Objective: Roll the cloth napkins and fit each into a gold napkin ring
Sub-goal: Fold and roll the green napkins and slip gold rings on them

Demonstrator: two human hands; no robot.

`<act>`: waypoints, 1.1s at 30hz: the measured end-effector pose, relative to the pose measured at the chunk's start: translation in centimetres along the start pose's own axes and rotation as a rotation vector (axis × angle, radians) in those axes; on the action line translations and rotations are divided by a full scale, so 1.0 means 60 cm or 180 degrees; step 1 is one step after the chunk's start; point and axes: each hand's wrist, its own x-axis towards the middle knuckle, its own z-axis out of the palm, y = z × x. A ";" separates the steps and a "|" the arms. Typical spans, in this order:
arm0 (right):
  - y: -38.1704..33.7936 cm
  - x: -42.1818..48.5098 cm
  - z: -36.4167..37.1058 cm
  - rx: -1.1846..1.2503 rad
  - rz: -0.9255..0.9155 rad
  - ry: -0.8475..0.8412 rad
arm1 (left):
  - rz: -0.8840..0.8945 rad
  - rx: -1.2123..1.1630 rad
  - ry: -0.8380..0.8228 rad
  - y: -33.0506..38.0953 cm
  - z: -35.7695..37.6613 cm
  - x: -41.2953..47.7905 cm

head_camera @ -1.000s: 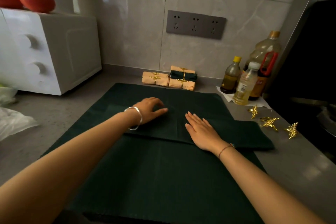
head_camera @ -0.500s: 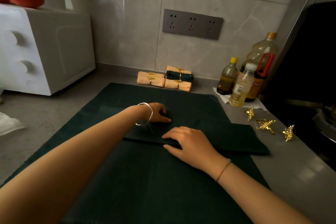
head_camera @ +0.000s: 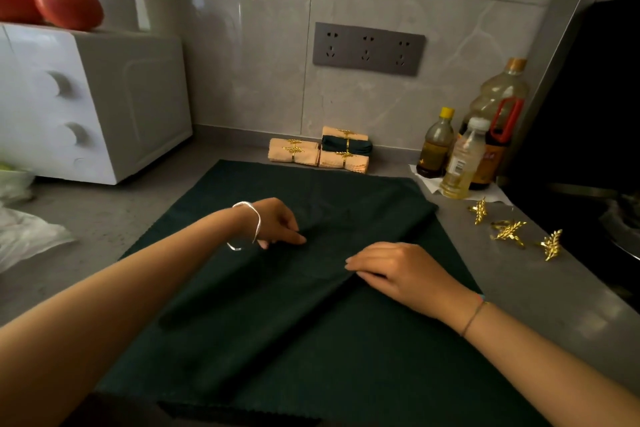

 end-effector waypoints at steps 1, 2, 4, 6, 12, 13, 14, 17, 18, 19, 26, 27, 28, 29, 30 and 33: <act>0.011 -0.013 -0.001 -0.0046 0.0039 0.0072 | -0.0013 -0.0078 -0.0045 0.004 0.012 -0.009; 0.022 -0.027 -0.003 -0.0070 0.0107 0.0148 | 0.0017 -0.0101 -0.0070 0.011 0.024 -0.018; 0.044 -0.047 -0.008 -0.0045 0.0290 0.0286 | 0.0170 -0.0063 -0.0003 0.027 0.047 -0.027; 0.061 -0.059 -0.016 -0.0055 0.0444 0.0283 | 0.0349 -0.0023 0.0129 0.043 0.061 -0.032; 0.037 -0.080 -0.021 0.0188 0.0550 -0.0249 | 0.0359 0.0213 0.0087 0.051 0.060 -0.037; 0.029 -0.086 -0.021 0.0281 0.0511 -0.0250 | 0.0333 0.0281 0.0059 0.050 0.059 -0.039; 0.020 -0.091 -0.021 0.0363 0.0463 -0.0240 | 0.0295 0.0351 0.0090 0.049 0.059 -0.041; -0.005 -0.110 -0.021 0.0696 0.0364 -0.0249 | 0.0364 0.0695 0.0477 0.054 0.071 -0.040; -0.012 -0.112 -0.022 0.0822 0.0340 -0.0248 | 0.0536 0.0832 0.0549 0.061 0.076 -0.040; -0.020 -0.116 -0.022 0.0954 0.0317 -0.0263 | 0.0777 0.0913 0.0516 0.070 0.087 -0.041; -0.046 -0.124 -0.026 0.1781 0.0323 -0.0306 | 0.1282 0.1057 -0.0231 0.119 0.143 -0.022; -0.049 -0.123 -0.026 0.1903 0.0347 -0.0274 | 0.1220 0.0985 -0.0331 0.114 0.145 -0.018; -0.051 -0.121 -0.028 0.2008 0.0381 -0.0217 | 0.1142 0.0866 -0.0415 0.113 0.145 -0.018; -0.052 -0.117 -0.030 0.2099 0.0442 -0.0135 | 0.1135 0.0741 -0.0472 0.114 0.144 -0.018; -0.053 -0.112 -0.035 0.2194 0.0523 -0.0018 | 0.1086 0.0614 -0.0529 0.113 0.144 -0.018; -0.047 -0.083 -0.055 0.2528 0.0748 0.0484 | 0.0857 0.0006 -0.0583 0.124 0.119 -0.046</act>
